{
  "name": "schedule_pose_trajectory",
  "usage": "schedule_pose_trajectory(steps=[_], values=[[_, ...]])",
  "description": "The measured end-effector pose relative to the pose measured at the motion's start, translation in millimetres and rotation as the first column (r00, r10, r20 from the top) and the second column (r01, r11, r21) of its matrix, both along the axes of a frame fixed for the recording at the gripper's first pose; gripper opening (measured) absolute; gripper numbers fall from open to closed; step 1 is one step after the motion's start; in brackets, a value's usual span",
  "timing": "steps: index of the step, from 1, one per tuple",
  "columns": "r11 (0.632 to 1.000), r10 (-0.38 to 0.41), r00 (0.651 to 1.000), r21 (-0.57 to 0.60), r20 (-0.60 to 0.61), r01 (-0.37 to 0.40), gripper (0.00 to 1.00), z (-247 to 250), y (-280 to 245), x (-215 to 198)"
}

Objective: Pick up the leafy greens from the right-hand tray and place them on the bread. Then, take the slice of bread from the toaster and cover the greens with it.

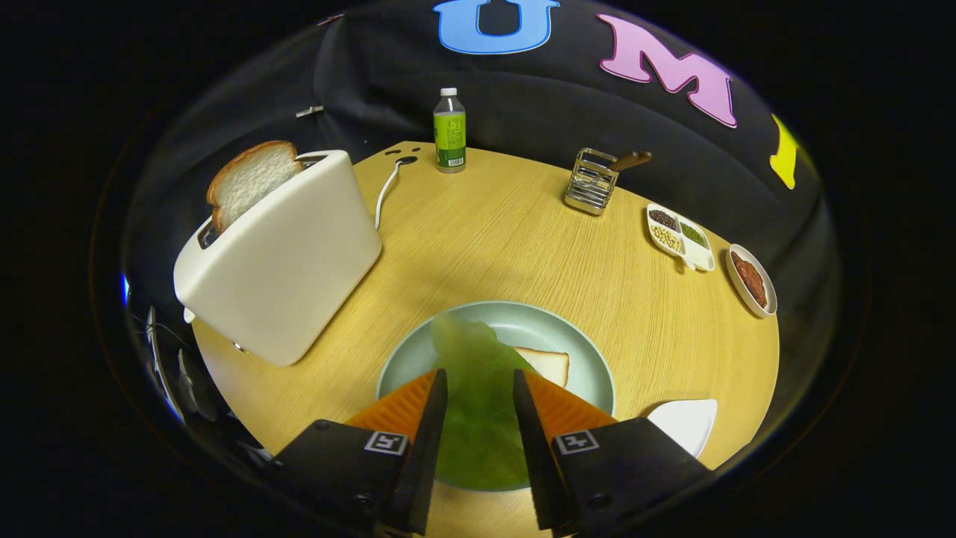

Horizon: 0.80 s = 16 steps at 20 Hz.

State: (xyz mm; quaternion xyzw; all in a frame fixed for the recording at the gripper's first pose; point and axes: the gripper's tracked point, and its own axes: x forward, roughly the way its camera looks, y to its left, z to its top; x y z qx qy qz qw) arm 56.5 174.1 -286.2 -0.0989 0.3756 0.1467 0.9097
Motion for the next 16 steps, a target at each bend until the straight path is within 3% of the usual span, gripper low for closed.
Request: schedule_pose_trajectory(steps=[4,10,16], values=[[1.000,0.005,1.000,0.005,0.025,-0.005,0.99,9,5,-1],[0.998,0.017,0.991,0.064,0.132,-0.026,1.00,58,26,-4],[0.984,0.097,0.956,0.119,0.275,-0.134,0.99,133,79,-1]])
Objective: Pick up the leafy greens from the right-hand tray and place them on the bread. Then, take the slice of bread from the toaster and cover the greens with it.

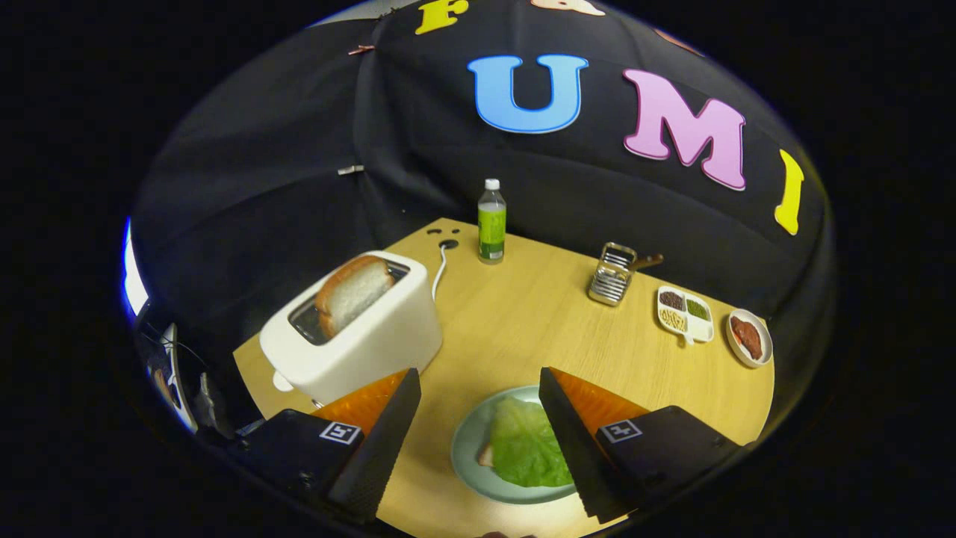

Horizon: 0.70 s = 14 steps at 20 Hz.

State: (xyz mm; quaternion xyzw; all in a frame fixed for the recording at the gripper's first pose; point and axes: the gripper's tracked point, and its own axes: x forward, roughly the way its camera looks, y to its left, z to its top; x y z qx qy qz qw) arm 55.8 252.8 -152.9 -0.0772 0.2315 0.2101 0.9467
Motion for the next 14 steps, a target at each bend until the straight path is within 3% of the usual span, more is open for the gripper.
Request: schedule_pose_trajectory(steps=[7,14], values=[[0.993,0.084,0.995,0.081,0.051,-0.088,0.99,56,67,4],[0.988,0.132,0.991,0.081,0.023,-0.133,0.99,52,121,12]])
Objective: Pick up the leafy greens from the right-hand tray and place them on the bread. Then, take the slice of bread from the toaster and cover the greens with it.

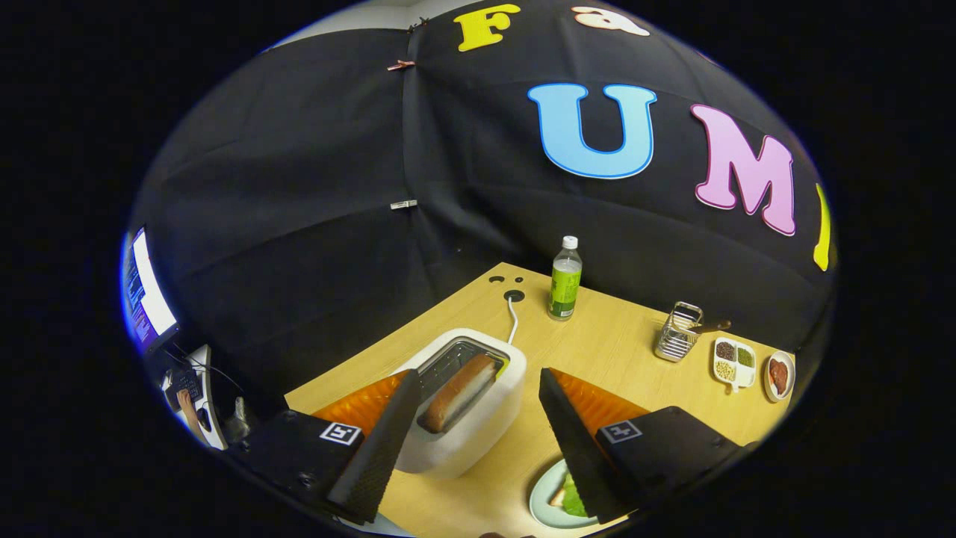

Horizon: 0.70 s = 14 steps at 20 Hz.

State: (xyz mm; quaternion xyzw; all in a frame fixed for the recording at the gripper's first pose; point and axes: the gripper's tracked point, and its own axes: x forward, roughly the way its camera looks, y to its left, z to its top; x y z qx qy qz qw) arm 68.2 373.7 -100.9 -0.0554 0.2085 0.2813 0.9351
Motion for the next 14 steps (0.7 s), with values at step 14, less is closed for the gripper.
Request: schedule_pose_trajectory(steps=[14], values=[[0.988,-0.059,0.998,-0.140,0.008,0.060,1.00,-57,32,32]])
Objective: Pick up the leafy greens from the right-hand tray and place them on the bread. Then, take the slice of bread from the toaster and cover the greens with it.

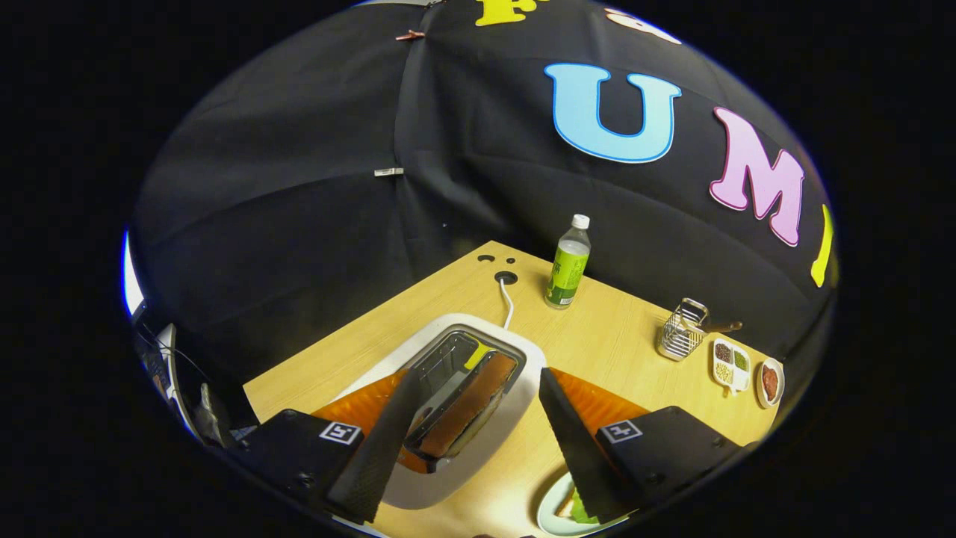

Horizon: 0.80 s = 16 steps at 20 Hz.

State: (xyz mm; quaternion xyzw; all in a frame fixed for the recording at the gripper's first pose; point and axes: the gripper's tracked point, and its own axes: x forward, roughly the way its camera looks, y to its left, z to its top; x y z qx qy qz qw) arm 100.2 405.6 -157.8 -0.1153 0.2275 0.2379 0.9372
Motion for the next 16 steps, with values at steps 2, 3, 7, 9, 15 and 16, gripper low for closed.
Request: schedule_pose_trajectory(steps=[2,3,7,9,15,16], values=[[1.000,0.004,1.000,-0.010,0.011,-0.004,0.98,-3,3,1],[1.000,0.005,1.000,-0.021,0.021,-0.005,0.96,-3,4,1],[0.998,0.014,1.000,-0.062,0.017,-0.013,0.77,-18,4,0],[0.999,0.006,1.000,-0.054,0.015,-0.005,0.65,-19,6,1],[1.000,-0.007,1.000,-0.024,-0.016,0.007,0.36,-21,9,-1],[1.000,-0.009,1.000,-0.018,-0.027,0.009,0.30,-21,8,-1]])
